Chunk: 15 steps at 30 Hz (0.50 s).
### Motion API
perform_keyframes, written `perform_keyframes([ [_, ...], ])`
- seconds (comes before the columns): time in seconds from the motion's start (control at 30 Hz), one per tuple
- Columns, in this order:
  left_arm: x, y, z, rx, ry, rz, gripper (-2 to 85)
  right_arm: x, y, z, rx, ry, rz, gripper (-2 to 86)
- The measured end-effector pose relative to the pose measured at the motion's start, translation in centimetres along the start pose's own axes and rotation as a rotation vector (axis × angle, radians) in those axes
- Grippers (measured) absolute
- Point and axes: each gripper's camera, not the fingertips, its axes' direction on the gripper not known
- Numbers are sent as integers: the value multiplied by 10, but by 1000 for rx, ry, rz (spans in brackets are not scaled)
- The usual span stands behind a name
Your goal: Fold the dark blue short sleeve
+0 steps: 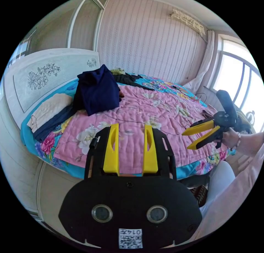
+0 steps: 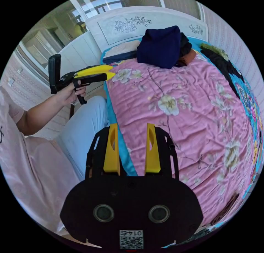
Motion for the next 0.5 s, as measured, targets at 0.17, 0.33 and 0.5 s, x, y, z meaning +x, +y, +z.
perform_keyframes([
  [0.17, -76, -25, 4, 29, -67, -101, 127, 5, -92, 15, 93, -28, -43, 132],
  [0.33, -153, -67, 43, 5, -68, -197, 134, 17, -164, 59, 53, -45, 27, 134],
  [0.5, -220, -96, 85, -146, 168, -508, 33, 23, -178, 97, -35, 45, 43, 126],
])
